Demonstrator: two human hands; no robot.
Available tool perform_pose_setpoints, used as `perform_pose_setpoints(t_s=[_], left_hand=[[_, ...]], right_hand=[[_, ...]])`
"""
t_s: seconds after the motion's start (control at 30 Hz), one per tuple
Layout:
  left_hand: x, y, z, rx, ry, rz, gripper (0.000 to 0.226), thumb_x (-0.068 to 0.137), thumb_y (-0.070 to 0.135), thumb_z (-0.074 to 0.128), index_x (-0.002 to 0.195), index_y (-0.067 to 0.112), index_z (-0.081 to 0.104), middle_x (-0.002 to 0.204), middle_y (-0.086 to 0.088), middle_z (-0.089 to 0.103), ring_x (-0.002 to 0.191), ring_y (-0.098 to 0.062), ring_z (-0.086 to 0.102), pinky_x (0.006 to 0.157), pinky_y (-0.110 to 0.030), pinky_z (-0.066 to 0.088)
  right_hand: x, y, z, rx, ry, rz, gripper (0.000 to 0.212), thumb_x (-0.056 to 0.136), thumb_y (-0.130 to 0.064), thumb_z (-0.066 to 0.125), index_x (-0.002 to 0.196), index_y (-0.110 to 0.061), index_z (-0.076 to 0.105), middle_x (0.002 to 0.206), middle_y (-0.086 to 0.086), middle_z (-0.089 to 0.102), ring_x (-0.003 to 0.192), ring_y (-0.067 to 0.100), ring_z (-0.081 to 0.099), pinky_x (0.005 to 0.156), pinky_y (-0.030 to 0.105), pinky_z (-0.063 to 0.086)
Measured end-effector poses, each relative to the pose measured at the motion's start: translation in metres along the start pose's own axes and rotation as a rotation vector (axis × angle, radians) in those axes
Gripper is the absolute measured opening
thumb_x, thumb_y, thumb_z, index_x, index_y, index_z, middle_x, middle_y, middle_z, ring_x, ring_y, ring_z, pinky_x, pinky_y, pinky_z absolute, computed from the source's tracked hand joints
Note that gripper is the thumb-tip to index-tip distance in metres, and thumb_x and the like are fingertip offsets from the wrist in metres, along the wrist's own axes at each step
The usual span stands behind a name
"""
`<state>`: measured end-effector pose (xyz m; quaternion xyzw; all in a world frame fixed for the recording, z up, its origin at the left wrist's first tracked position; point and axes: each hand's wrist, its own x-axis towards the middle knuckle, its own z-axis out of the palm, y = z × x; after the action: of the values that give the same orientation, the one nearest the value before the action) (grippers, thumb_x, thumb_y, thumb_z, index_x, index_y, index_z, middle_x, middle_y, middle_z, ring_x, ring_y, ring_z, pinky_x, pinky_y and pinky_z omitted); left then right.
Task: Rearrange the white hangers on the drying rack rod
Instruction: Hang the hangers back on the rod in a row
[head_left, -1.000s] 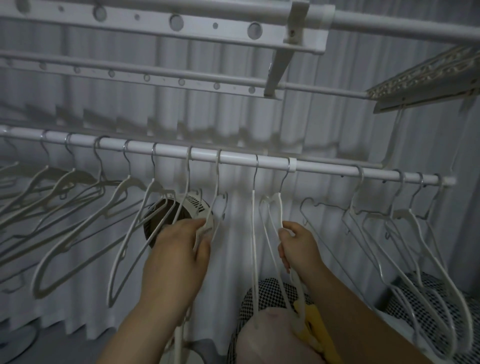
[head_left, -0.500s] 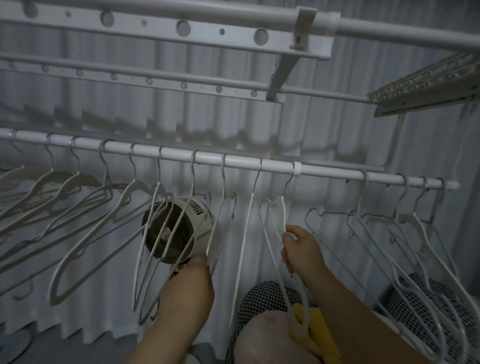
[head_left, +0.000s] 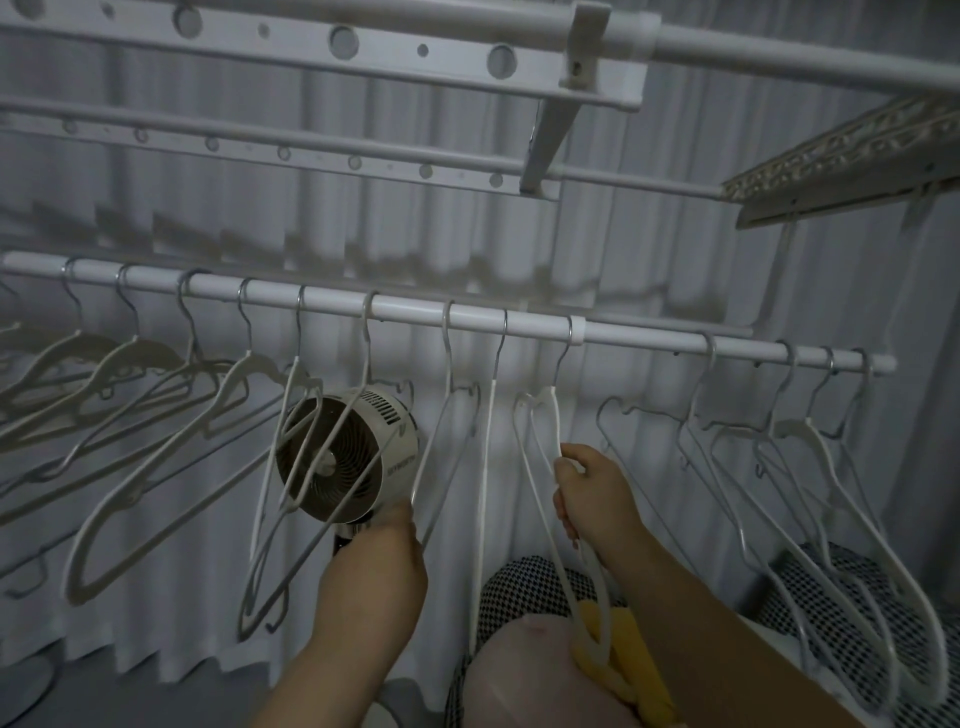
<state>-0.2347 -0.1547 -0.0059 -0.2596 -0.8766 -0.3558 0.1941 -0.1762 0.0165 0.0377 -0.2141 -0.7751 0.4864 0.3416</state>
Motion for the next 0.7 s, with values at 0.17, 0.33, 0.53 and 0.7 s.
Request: perform_pose_setpoints(t_s=[0.17, 0.33, 0.53, 0.7], left_hand=[[-0.001, -0.003, -0.002, -0.051, 0.024, -0.032, 0.037, 0.095, 0.011, 0.031, 0.131, 0.013, 0.04, 0.076, 0.001, 0.061, 0.079, -0.018, 0.059, 0.058, -0.021, 0.033], [-0.002, -0.004, -0.006, -0.039, 0.008, -0.066, 0.039, 0.095, 0.013, 0.031, 0.133, 0.016, 0.039, 0.097, -0.01, 0.067, 0.078, -0.023, 0.061, 0.064, -0.028, 0.043], [-0.007, -0.001, -0.018, -0.053, 0.102, -0.049, 0.045, 0.092, 0.037, 0.039, 0.135, 0.023, 0.037, 0.126, 0.0, 0.056, 0.108, -0.018, 0.056, 0.07, -0.025, 0.04], [-0.013, 0.02, -0.025, -0.1, 0.2, 0.101, 0.038, 0.084, 0.03, 0.059, 0.118, 0.012, 0.059, 0.12, -0.007, 0.059, 0.11, -0.025, 0.054, 0.083, -0.034, 0.044]], right_hand=[[0.001, 0.0, 0.003, 0.005, -0.015, 0.001, 0.033, 0.095, -0.014, 0.038, 0.127, -0.011, 0.048, 0.057, 0.003, 0.05, 0.041, 0.01, 0.043, 0.03, 0.012, 0.033], [0.001, 0.0, 0.006, 0.004, -0.027, 0.001, 0.033, 0.095, -0.016, 0.038, 0.126, -0.011, 0.048, 0.059, 0.003, 0.05, 0.044, 0.011, 0.042, 0.03, 0.013, 0.033], [0.0, -0.002, 0.007, 0.007, -0.021, 0.008, 0.035, 0.095, -0.016, 0.039, 0.128, -0.011, 0.045, 0.058, 0.004, 0.05, 0.037, 0.008, 0.043, 0.03, 0.013, 0.031], [-0.003, -0.002, 0.001, 0.016, -0.02, 0.018, 0.035, 0.094, -0.016, 0.04, 0.129, -0.012, 0.044, 0.059, 0.004, 0.05, 0.045, 0.011, 0.042, 0.03, 0.012, 0.032]])
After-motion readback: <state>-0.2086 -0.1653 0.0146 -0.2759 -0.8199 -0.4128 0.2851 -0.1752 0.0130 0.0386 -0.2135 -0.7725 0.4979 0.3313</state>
